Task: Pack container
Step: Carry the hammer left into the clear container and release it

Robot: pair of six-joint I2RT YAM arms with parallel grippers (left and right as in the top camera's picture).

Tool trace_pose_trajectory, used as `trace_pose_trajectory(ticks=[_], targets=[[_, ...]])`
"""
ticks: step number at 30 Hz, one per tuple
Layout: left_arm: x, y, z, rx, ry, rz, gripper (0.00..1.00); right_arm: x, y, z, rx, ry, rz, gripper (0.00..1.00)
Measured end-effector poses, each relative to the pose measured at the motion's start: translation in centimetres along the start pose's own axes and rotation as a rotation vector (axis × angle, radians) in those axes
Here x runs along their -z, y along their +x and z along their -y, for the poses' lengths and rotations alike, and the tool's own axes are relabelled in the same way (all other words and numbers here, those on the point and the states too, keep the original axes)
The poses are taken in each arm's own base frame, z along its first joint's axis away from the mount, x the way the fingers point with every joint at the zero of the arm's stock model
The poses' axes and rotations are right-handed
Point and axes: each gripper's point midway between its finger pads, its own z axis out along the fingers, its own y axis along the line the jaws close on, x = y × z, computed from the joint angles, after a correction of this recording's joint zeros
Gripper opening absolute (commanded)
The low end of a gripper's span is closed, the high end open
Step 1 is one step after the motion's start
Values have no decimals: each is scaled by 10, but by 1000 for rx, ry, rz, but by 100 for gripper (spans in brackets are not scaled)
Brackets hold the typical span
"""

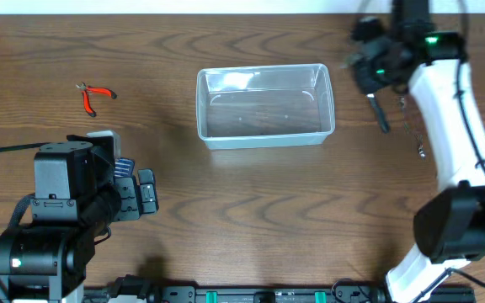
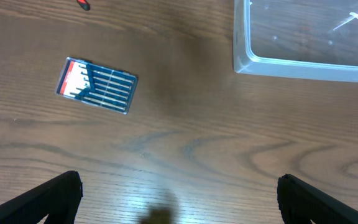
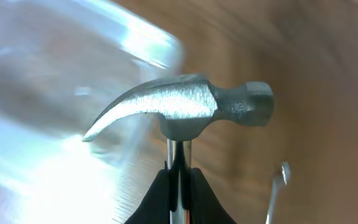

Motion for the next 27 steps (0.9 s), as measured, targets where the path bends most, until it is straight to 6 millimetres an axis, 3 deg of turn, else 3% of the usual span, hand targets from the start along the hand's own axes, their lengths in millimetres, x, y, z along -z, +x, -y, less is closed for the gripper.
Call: trace_pose_trajectory(ticks=[5,8,10,15,22,27], targets=[[0,0,0,0,0,0,98,-4,-37,-96,361,-80,56,1],[0,0,0,-1,0,0,98,-3,-57,-141,516,-94,122,1],[0,0,0,0,0,0,98,-4,-66,-157,570,-98,155,1],[0,0,0,-3,0,0,98,-30,-69,-166,644,-108,144,1],[0,0,0,-3,0,0,98,-105,-34,-162,720,-172,-11,1],[0,0,0,-3,0,0,98,-132,-18,-166,748,-212,-68,1]])
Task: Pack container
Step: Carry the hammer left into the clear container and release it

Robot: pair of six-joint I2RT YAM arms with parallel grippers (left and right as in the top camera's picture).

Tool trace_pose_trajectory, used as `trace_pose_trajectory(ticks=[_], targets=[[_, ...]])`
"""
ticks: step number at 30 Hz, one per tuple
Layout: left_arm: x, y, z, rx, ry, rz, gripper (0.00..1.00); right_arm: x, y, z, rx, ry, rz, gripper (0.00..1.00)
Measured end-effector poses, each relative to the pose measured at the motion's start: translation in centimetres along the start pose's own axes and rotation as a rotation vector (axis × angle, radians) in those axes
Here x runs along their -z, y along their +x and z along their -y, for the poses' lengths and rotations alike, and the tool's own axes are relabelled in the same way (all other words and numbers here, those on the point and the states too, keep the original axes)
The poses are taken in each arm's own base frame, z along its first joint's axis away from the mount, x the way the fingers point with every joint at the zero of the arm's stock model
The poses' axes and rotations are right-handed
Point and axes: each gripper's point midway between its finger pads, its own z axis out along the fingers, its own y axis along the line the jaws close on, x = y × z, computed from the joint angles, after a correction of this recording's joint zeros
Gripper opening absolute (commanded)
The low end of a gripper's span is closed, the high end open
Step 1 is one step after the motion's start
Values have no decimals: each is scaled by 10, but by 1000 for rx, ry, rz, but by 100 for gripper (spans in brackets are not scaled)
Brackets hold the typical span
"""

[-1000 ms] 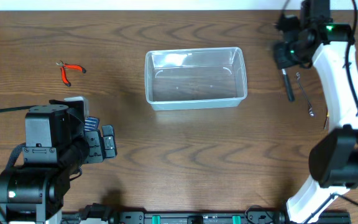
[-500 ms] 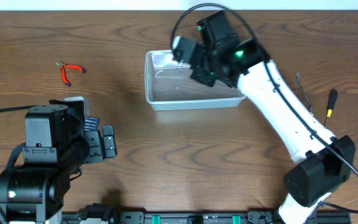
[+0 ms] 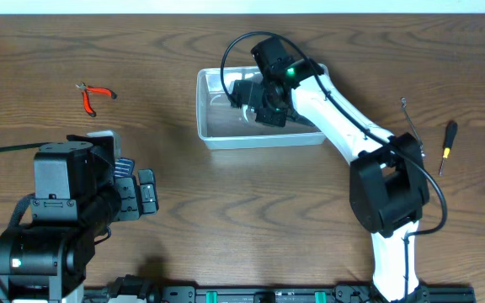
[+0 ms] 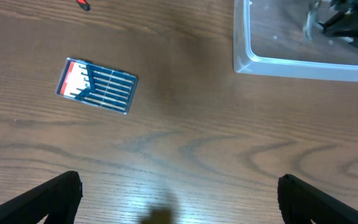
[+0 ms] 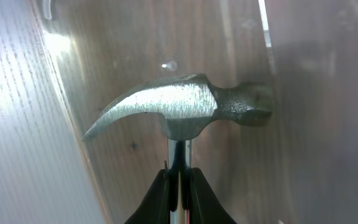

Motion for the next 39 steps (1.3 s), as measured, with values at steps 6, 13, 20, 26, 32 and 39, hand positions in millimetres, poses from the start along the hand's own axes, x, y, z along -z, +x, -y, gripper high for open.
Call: trace_pose_trajectory(ticks=[6,13,20,26,32,39], targets=[[0,0,0,0,0,0,98,-11,3,-6,5,-43,1,1],[0,0,0,0,0,0,98,-16,9,-9,-6,-67,-11,20],[0,0,0,0,0,0,98,-16,11,-8,-31,-73,-11,37],[0,0,0,0,0,0,98,-13,10,-6,-77,-67,-10,44],[0,0,0,0,0,0,98,48,-23,48,-269,93,83,76],[0,0,0,0,0,0,98,220,59,139,-743,430,191,99]])
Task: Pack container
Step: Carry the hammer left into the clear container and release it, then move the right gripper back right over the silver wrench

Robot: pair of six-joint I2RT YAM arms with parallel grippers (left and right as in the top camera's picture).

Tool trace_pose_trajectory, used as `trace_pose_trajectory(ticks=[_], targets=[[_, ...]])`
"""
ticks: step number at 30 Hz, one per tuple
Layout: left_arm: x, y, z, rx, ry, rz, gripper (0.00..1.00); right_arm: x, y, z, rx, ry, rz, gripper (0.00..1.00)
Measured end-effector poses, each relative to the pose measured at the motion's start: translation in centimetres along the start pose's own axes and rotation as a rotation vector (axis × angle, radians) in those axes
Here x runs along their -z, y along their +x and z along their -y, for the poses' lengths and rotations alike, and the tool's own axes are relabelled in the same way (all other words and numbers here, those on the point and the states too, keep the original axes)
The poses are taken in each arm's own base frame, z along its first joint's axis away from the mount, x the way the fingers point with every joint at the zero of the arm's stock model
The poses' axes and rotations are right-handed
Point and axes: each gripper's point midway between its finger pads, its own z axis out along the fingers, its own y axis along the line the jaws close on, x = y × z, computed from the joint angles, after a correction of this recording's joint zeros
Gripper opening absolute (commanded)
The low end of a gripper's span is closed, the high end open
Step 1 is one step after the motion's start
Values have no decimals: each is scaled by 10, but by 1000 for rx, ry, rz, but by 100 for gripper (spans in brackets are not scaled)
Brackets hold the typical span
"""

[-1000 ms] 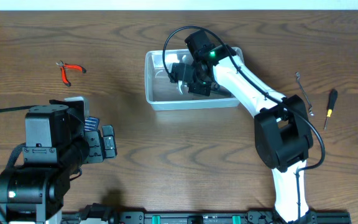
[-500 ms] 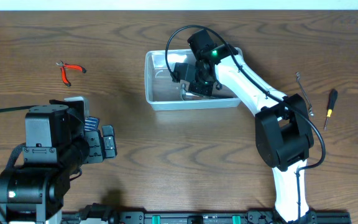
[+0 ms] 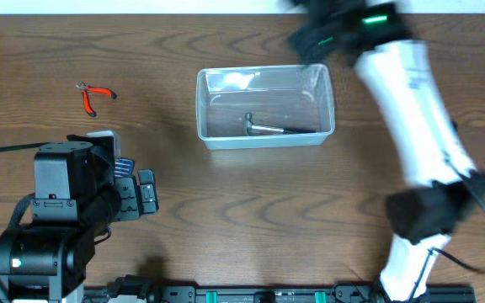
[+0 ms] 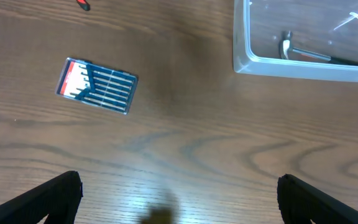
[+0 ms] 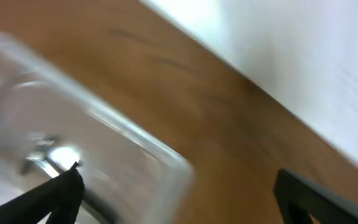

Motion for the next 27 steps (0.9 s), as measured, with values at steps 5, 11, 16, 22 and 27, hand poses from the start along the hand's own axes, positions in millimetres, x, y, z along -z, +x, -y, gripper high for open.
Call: trace_pose_trajectory(ticks=[5,11,16,22,27], targets=[[0,0,0,0,1,0,98,31,107,132,-339,188,-220,99],[0,0,0,0,0,0,98,-6,214,167,-456,108,-499,99],[0,0,0,0,0,0,98,-50,262,164,-460,34,-641,98],[0,0,0,0,0,0,98,-92,304,142,-458,-69,-782,99],[0,0,0,0,0,0,98,-99,323,127,-468,-117,-853,99]])
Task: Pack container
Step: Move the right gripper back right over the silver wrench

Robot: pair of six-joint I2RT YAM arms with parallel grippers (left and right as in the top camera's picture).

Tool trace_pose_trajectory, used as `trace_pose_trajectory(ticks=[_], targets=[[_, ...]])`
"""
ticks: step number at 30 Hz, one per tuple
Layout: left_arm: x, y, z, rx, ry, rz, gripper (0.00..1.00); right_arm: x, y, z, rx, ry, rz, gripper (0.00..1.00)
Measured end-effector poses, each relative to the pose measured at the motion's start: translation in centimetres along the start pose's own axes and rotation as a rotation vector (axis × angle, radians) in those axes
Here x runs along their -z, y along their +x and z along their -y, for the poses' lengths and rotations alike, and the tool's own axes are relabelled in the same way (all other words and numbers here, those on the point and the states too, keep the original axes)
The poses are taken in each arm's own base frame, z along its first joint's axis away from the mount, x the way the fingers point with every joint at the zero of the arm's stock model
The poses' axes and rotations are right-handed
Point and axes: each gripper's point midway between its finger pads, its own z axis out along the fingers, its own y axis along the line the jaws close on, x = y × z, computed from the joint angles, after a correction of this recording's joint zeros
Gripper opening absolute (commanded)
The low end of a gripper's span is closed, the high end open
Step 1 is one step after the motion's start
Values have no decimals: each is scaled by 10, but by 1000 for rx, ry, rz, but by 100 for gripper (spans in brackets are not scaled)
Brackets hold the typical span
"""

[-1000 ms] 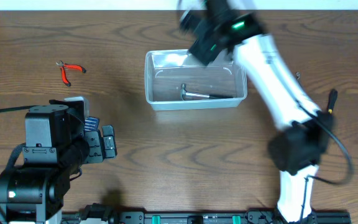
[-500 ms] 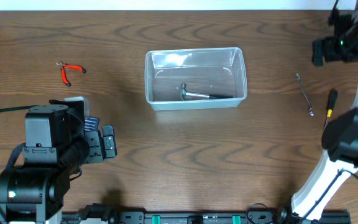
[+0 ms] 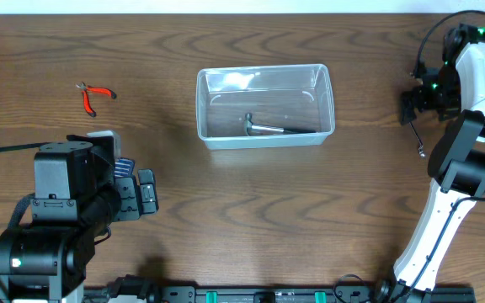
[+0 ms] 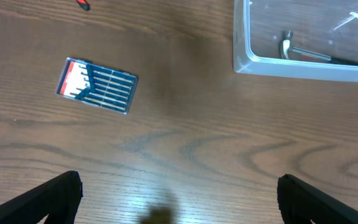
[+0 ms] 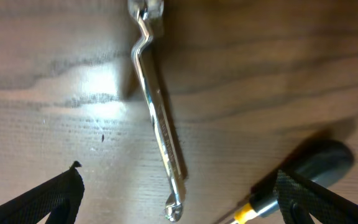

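The clear plastic container [image 3: 263,105] stands mid-table with a hammer [image 3: 272,128] lying inside, also visible as the hammer [image 4: 303,51] in the left wrist view. My right gripper [image 5: 179,205] is open, low over a bent silver wrench [image 5: 160,130], which lies between its fingers. A black-handled screwdriver [image 5: 303,174] with a yellow band lies beside the right finger. My left gripper [image 4: 179,205] is open over bare wood, near a flat case of small screwdrivers [image 4: 97,85].
Red-handled pliers [image 3: 95,94] lie at the far left of the table. The right arm [image 3: 466,76] reaches along the table's right edge. The left arm's body [image 3: 66,194] fills the near left corner.
My right gripper was open at the container's far right side. Now it is at the table's right end, over the silver wrench and the screwdriver. The hammer and the left arm have not moved.
My right gripper first held the hammer just right of the container. Then it held the hammer inside the container. After that the hammer lay loose in the container and the gripper was open. Now that gripper is over the tools at the right.
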Motion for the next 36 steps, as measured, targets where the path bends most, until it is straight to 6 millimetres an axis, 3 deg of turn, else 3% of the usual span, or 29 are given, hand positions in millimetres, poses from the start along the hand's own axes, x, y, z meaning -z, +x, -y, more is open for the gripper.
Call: trace_pose_trajectory(ticks=[4,14,22,29,33,36], targets=[[0,0,0,0,0,0,98,-4,5,-2,-6,-8,-21,99],[0,0,0,0,0,0,98,-39,20,-7,-16,-22,-94,98],[0,0,0,-16,0,0,98,-41,19,-3,-24,2,-87,87],[0,0,0,-19,0,0,99,-40,3,3,-35,30,-21,81],[0,0,0,-19,0,0,98,-39,-3,3,-29,29,6,71],[0,0,0,-19,0,1,98,-38,-5,0,-18,30,11,49]])
